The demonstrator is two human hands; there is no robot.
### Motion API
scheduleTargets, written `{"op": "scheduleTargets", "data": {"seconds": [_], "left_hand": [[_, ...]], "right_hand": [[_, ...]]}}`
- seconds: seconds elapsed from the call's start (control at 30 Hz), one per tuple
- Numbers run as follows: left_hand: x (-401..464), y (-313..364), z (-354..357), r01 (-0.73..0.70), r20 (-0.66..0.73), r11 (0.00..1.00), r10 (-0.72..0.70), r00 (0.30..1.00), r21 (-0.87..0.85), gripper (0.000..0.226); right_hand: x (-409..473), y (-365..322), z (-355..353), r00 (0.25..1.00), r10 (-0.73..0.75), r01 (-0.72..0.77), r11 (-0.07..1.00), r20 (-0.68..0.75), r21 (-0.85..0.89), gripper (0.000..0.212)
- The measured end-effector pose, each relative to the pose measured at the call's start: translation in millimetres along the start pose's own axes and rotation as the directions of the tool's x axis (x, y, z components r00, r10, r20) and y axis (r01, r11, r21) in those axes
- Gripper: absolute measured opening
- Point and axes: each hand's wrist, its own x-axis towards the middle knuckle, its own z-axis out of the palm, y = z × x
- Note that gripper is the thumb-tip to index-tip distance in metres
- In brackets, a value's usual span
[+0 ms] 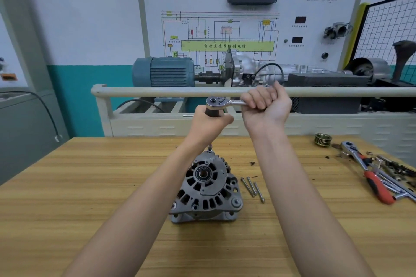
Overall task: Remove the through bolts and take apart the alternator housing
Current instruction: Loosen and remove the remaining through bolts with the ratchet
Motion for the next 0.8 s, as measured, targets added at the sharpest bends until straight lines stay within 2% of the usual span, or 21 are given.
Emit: {"op": "scheduleTargets", "data": {"seconds": [0.13, 0.23, 0.33, 0.43, 0.5, 0.57, 0.6, 0.7, 0.8], "left_hand": [[-1, 0, -10, -0.012, 0.208, 1.0, 0.016, 0.978, -0.021, 0.044], [3, 0, -8, 0.045, 0.221, 0.999, -0.038, 0.975, -0.027, 0.051], [4, -3, -4, 0.057, 0.122, 0.998, -0.055, 0.991, -0.016, 0.049], [0, -5, 4, 0.033, -0.055, 0.999, -0.033, 0.998, -0.011, 0.033], [-3, -5, 10, 0.023, -0.169, 0.999, -0.027, 0.985, -0.025, 0.039], [-4, -4, 12, 0.017, -0.203, 0.999, -0.023, 0.979, -0.032, 0.041], [-5, -3, 11, 0.019, -0.181, 1.0, -0.023, 0.983, -0.023, 0.038], [-7, -3, -1, -0.012, -0.014, 1.0, 0.012, 1.0, 0.022, 0.025], [-6, -1, -12, -0.042, 0.21, 0.997, 0.026, 0.977, 0.071, 0.028]], "right_hand": [[32, -8, 13, 0.942, 0.334, -0.332, 0.942, 0.042, -0.053, 0.057], [42, -8, 17, 0.904, 0.425, -0.42, 0.904, 0.048, -0.084, 0.054], [32, -6, 12, 0.947, 0.318, -0.317, 0.947, 0.033, -0.046, 0.056], [7, -1, 1, 0.996, 0.091, -0.091, 0.996, 0.008, 0.012, 0.056], [-11, 5, -5, 0.998, -0.061, 0.061, 0.998, -0.009, 0.008, 0.056], [-20, 8, -8, 0.991, -0.136, 0.136, 0.991, -0.01, -0.002, 0.057], [-19, 8, -7, 0.992, -0.125, 0.125, 0.992, -0.005, -0.002, 0.057], [-1, -2, 2, 0.998, 0.066, -0.066, 0.998, 0.011, -0.013, 0.059], [23, -8, 14, 0.939, 0.341, -0.334, 0.936, 0.051, -0.109, 0.058]]}}
